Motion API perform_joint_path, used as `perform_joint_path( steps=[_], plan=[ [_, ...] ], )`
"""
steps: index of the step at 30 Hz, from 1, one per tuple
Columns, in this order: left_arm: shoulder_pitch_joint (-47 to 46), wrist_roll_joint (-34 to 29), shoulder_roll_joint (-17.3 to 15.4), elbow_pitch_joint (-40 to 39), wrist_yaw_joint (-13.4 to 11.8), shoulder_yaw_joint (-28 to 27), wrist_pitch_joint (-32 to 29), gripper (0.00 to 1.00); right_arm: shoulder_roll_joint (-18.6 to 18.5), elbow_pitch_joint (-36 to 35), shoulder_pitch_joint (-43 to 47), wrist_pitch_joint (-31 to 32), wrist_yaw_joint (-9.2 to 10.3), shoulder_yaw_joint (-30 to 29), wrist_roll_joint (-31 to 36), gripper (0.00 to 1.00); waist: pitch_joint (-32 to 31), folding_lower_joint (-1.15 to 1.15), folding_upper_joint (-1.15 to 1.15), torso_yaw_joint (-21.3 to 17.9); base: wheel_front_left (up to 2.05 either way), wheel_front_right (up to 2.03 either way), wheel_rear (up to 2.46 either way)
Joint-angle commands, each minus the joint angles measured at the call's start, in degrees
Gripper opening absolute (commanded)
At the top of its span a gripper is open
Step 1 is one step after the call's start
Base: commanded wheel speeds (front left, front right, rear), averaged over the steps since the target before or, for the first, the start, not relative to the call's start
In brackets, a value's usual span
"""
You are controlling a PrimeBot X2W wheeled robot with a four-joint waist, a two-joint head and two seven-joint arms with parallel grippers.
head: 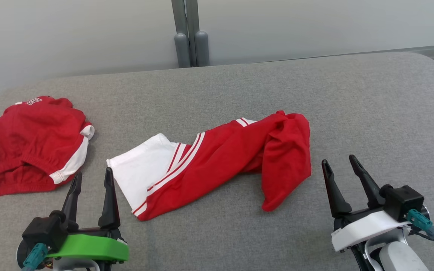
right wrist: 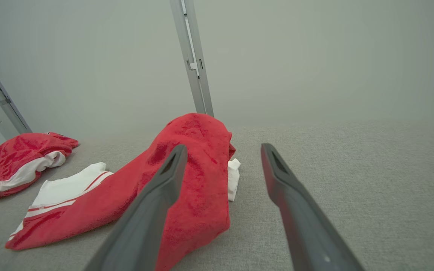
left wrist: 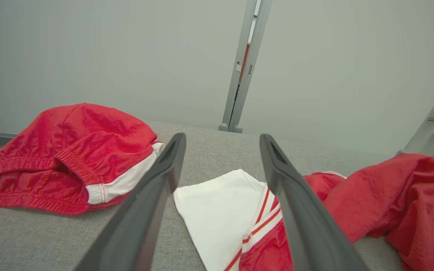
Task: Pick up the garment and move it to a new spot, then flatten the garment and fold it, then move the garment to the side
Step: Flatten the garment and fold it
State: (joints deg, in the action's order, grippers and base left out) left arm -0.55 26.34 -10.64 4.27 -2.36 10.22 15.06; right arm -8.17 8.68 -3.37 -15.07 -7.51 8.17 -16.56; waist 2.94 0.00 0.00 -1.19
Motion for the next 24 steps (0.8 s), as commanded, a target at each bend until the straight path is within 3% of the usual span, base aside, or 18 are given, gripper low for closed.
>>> perform_joint_path(
  steps=[1, 9, 17, 18, 19, 20, 21, 24],
  plan=[
    [-0.7, -0.3, 0.0, 0.3, 0.3, 0.0, 0.2, 1.0, -0.6, 1.6, -1.2, -0.1, 0.04, 0.7, -0.7, 1.0, 0.4, 0.0, 0.0, 0.3, 0.0, 0.0, 0.0],
    [-2.6, -0.9, 0.2, 1.4, 1.3, 1.7, -0.1, 1.0, -3.1, 13.5, -7.5, 12.6, 0.05, 6.5, -7.2, 1.0, 2.8, 0.0, 0.0, 4.2, 0.0, 0.0, 0.0],
    [-3.9, -0.6, 0.3, 2.7, 1.6, 2.1, -0.1, 1.0, -2.7, 19.8, -12.3, 14.5, 0.04, 7.8, -11.3, 1.0, 4.2, 0.0, 0.0, 8.1, 0.0, 0.0, 0.0],
    [-4.0, -0.5, 0.3, 2.9, 1.6, 2.1, -0.1, 1.0, -2.8, 20.5, -12.8, 14.6, 0.04, 8.4, -11.8, 0.87, 4.3, 0.0, 0.0, 8.5, 0.0, 0.0, 0.0],
    [-4.0, -0.5, 0.4, 3.0, 1.6, 2.1, -0.1, 1.0, -3.0, 21.0, -13.1, 14.5, 0.04, 8.9, -12.2, 0.44, 4.3, 0.0, 0.0, 8.7, 0.0, 0.0, 0.0],
    [-4.0, -0.4, 0.4, 3.1, 1.6, 2.1, -0.1, 1.0, -3.2, 21.6, -13.6, 14.3, 0.04, 9.5, -12.6, 0.11, 4.3, 0.0, 0.0, 8.9, 0.0, 0.0, 0.0],
    [-3.9, -0.4, 0.3, 3.1, 1.5, 2.1, -0.1, 1.0, -3.4, 22.0, -13.9, 13.8, 0.04, 9.8, -12.9, 0.0, 4.3, 0.0, 0.0, 9.0, 0.0, 0.0, 0.0],
    [-3.8, -0.2, 0.3, 3.5, 1.6, 2.0, -0.1, 1.0, -4.2, 22.9, -14.9, 12.4, 0.04, 10.8, -13.2, 0.0, 4.1, 0.0, 0.0, 9.2, 0.0, 0.0, 0.0]
  ],
)
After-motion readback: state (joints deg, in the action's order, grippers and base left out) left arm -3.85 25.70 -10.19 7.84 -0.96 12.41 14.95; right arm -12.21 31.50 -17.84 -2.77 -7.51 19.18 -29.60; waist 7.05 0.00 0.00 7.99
